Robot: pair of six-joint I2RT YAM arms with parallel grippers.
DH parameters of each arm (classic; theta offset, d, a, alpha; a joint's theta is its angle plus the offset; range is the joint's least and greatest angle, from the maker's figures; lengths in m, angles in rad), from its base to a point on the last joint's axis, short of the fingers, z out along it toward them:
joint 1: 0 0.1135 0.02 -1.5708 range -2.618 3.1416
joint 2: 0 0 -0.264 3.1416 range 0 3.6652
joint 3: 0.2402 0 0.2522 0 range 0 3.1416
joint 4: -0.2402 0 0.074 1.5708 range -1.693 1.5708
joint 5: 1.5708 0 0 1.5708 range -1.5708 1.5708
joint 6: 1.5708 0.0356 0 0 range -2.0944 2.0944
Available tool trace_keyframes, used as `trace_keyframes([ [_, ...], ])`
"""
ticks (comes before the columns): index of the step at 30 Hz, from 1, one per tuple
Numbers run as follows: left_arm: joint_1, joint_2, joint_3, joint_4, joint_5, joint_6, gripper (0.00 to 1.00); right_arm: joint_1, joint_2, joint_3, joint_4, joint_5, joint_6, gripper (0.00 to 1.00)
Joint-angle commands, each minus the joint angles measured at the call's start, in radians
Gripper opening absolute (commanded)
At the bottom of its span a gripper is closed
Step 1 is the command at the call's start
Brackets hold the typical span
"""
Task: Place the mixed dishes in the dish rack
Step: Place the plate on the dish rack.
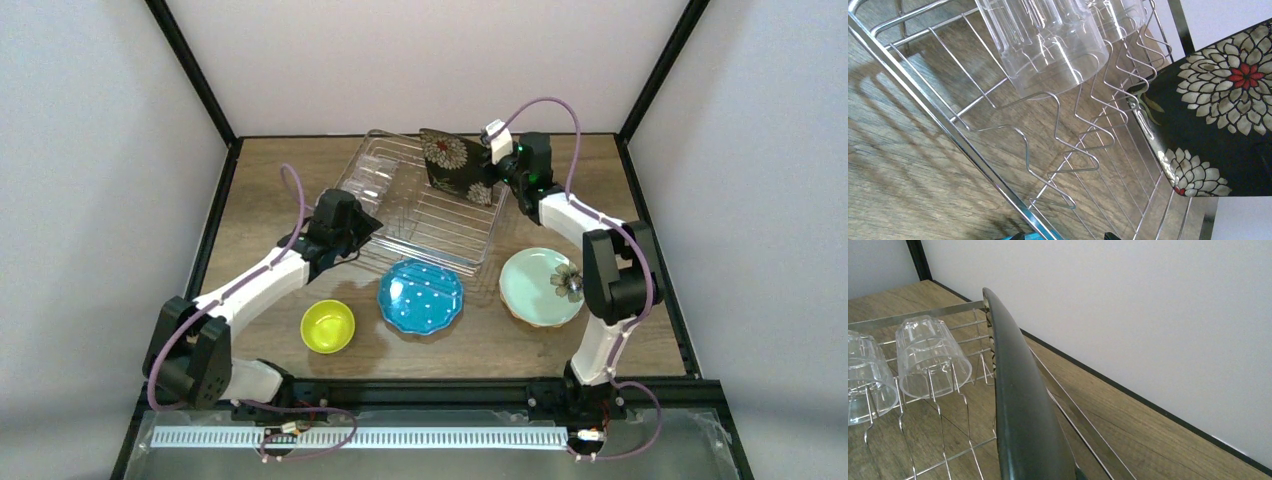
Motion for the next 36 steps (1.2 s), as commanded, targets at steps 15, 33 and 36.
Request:
trace_keyframes([
  [15, 0.003, -0.038, -0.108, 0.152, -0.006, -0.043, 0.91, -0.010, 0.064, 0.020, 0.192, -0.055, -0.075, 0.01],
  [33, 0.002, -0.019, -0.207, 0.309, 0.010, -0.058, 0.91, -0.009, 0.147, 0.030, 0.149, -0.016, -0.174, 0.12],
  [36, 0.003, -0.019, -0.215, 0.315, 0.012, -0.061, 0.91, -0.009, 0.147, 0.019, 0.153, 0.009, -0.178, 0.35],
])
